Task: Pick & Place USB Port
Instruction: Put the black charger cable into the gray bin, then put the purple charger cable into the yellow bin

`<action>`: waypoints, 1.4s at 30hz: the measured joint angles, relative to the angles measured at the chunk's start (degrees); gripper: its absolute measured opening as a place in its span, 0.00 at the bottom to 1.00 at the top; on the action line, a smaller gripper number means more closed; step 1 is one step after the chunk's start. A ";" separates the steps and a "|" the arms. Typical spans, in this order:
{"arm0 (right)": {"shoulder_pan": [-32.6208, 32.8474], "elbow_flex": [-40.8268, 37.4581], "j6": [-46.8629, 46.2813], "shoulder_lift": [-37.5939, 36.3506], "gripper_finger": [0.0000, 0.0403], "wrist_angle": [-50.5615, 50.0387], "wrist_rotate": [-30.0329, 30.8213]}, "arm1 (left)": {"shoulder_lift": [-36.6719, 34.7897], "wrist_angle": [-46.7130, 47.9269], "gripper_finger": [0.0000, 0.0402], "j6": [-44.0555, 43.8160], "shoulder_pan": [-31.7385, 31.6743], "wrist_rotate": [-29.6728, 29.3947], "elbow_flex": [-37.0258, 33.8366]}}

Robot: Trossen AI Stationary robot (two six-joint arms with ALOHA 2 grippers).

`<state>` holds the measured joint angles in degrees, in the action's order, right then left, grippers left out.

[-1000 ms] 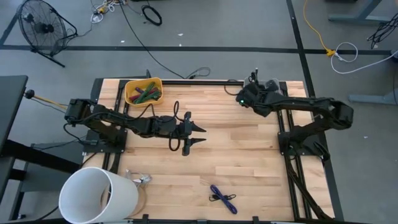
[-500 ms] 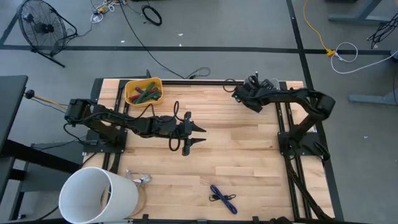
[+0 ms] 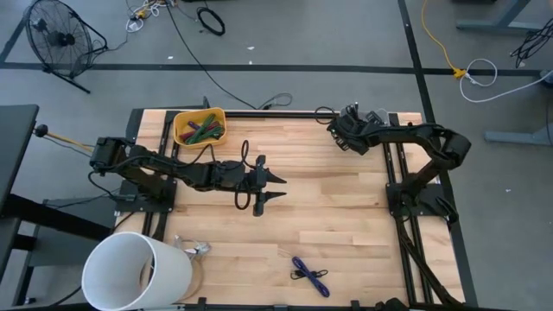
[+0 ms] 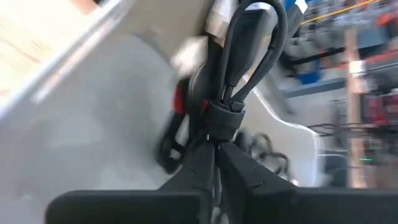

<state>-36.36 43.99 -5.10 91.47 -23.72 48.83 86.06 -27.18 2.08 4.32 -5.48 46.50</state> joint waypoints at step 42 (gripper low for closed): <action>16.70 25.89 -7.35 -5.36 0.34 -16.58 -59.09 | 0.00 -0.02 0.43 -0.26 -0.02 -0.46 -0.01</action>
<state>-19.66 69.88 -12.46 86.11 -40.30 -10.26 86.06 -27.20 1.83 4.29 -5.93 46.49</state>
